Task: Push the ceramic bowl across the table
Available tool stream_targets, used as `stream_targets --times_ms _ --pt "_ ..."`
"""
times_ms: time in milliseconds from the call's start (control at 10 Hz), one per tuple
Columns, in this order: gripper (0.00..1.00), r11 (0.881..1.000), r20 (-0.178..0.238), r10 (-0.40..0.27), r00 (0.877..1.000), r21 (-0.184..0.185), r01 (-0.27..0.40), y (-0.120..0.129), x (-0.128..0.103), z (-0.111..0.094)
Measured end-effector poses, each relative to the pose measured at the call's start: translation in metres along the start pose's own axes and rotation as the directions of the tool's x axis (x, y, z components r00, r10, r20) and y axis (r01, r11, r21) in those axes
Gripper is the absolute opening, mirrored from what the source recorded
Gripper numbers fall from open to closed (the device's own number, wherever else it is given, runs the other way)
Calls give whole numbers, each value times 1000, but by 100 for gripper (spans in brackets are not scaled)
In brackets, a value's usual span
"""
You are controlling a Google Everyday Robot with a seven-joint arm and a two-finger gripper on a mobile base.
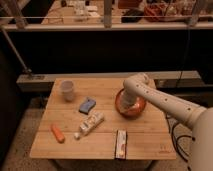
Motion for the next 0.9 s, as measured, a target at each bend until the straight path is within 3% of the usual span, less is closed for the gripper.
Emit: stream_targets --times_ms 400,900 --pt "5 999 4 -32 999 -21 32 1 -15 3" --pt "5 995 14 -87 996 -53 87 4 -53 12"
